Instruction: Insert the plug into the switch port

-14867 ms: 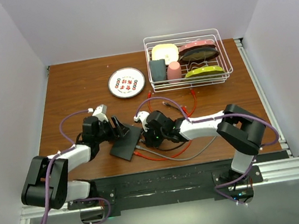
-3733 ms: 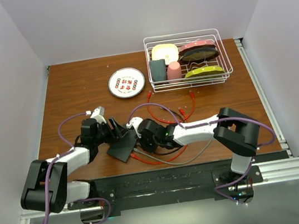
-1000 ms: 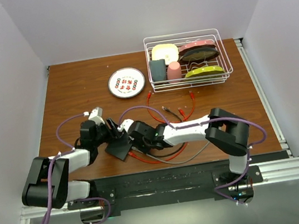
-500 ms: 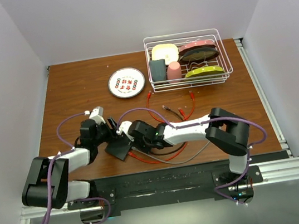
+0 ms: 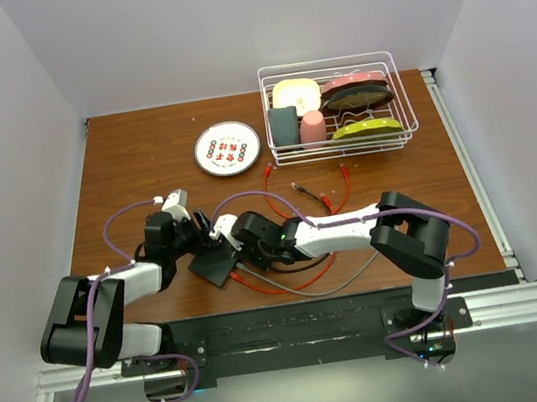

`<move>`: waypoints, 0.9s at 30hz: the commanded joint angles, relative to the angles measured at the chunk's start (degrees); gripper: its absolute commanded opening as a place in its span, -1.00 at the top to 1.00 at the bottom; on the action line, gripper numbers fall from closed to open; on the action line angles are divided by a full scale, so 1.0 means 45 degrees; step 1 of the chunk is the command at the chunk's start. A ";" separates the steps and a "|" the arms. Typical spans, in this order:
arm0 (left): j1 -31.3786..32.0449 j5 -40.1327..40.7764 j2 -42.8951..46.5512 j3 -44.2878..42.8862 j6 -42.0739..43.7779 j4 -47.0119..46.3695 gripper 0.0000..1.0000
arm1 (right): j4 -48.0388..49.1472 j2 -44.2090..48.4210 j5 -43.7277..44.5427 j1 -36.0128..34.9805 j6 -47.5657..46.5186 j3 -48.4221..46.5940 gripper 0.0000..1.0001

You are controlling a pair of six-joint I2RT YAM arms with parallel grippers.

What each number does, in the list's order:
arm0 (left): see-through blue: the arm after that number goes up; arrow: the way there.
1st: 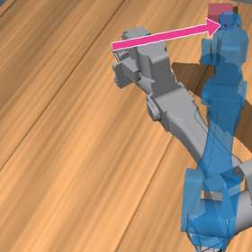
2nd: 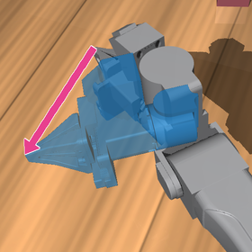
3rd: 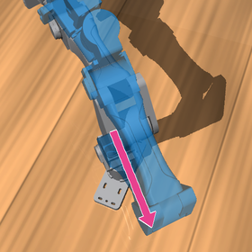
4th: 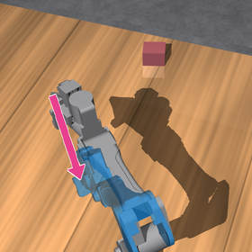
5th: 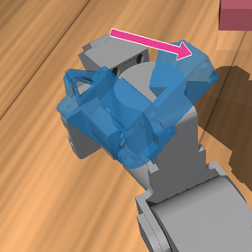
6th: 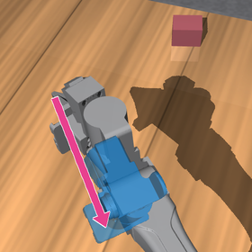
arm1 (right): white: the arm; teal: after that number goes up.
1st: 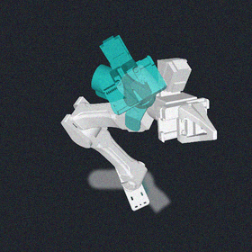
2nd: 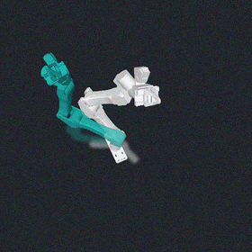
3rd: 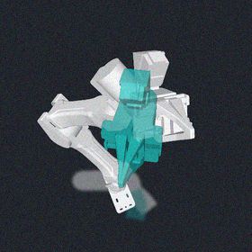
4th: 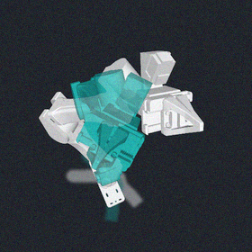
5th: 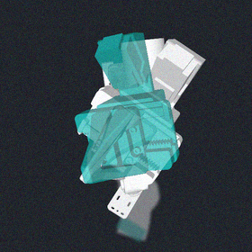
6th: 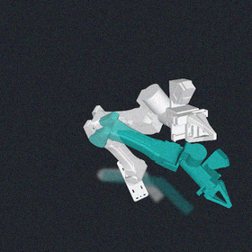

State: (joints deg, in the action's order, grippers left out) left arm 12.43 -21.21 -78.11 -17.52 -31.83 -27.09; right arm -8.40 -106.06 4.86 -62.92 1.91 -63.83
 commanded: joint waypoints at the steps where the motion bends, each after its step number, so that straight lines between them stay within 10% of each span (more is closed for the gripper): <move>1: 0.0325 -0.1673 -0.0300 0.0143 -0.0269 0.1216 -0.15 | 0.2453 0.0152 0.0052 0.0114 0.0433 -0.1107 1.00; 27: 0.1202 -0.2005 -0.0670 0.1139 -0.1577 0.0552 0.42 | 0.4054 -0.0571 0.0227 0.0095 0.1684 -0.2961 1.00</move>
State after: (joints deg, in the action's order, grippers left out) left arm 12.47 -19.79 -79.00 -15.11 -33.43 -31.64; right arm -13.02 -108.14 5.26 -62.61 8.54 -68.03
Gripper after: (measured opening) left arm 0.471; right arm 0.056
